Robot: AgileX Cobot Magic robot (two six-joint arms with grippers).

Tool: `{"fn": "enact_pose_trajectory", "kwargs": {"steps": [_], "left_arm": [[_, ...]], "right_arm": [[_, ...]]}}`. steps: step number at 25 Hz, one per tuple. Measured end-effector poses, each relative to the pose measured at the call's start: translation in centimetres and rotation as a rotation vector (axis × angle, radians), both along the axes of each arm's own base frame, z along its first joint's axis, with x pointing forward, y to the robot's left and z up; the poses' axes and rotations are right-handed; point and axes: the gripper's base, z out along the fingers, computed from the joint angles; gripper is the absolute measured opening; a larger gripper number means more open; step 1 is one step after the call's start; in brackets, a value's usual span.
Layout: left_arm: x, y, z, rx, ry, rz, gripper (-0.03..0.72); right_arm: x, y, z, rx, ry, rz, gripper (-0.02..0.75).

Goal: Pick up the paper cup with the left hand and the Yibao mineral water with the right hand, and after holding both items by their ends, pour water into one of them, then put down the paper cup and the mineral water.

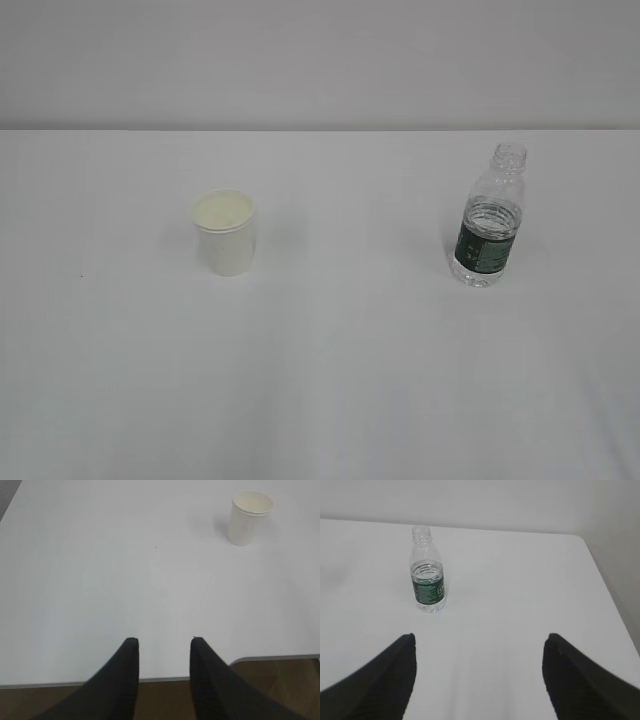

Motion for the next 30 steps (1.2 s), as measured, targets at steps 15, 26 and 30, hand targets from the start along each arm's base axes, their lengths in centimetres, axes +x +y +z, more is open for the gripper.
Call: {"fn": "enact_pose_trajectory", "kwargs": {"steps": [15,26,30], "left_arm": [[0.0,0.0,0.0,-0.002,0.000,-0.001,0.255],[0.0,0.0,0.0,-0.004,0.000,-0.003,0.579],[0.0,0.0,0.0,-0.004,0.000,-0.003,0.594]], "right_arm": [[4.6,0.6,-0.4,0.036,0.059,0.056,0.614],[8.8,1.0,-0.9,0.051,0.113,0.113,0.614],[11.4,1.5,-1.9,0.080,0.186,0.158,0.614]]}}
